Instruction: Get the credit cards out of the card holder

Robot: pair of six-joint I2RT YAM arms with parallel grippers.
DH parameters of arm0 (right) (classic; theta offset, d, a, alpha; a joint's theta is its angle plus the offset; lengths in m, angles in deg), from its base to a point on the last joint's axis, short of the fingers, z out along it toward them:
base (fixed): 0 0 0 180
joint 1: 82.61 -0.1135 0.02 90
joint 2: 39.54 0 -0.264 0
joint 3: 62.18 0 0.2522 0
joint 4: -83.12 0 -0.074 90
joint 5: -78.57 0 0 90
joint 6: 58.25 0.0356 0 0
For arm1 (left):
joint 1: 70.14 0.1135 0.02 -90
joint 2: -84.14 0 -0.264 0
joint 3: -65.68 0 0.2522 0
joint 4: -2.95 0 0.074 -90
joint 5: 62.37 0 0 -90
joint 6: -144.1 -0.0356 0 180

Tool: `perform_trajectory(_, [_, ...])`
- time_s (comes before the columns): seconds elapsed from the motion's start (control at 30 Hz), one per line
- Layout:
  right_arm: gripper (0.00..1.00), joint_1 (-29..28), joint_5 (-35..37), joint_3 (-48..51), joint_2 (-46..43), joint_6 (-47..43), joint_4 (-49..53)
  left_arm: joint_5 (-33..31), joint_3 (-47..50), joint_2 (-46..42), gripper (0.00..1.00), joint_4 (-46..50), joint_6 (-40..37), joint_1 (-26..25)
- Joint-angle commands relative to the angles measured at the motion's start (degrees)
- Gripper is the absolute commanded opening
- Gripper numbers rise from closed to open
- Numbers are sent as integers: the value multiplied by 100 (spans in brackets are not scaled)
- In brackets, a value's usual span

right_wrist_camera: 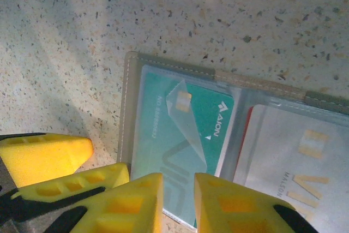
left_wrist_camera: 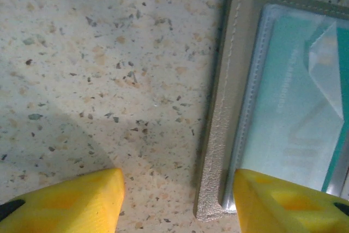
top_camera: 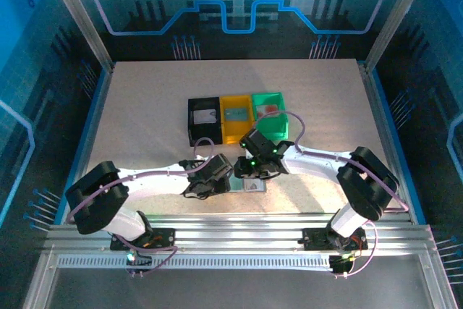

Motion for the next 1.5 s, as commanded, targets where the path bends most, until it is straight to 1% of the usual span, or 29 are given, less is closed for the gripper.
perform_trajectory(0.0, [21,39,-80,68,117,74,-94,173,-86,250,56,7,-107,46])
perform_trajectory(0.13, [21,75,-46,264,148,101,-120,255,-12,377,56,-56,-57,50])
perform_trajectory(0.53, [19,144,26,356,278,121,-185,472,401,604,55,-540,148,7])
perform_trajectory(0.63, [19,163,-51,376,327,135,-270,513,454,714,55,-658,188,-44])
perform_trajectory(1.13, [19,163,-287,668,268,235,-861,614,406,1300,55,-994,287,-281])
perform_trajectory(1.47, [18,159,-223,795,76,218,-1088,615,388,1469,55,-1077,314,-354])
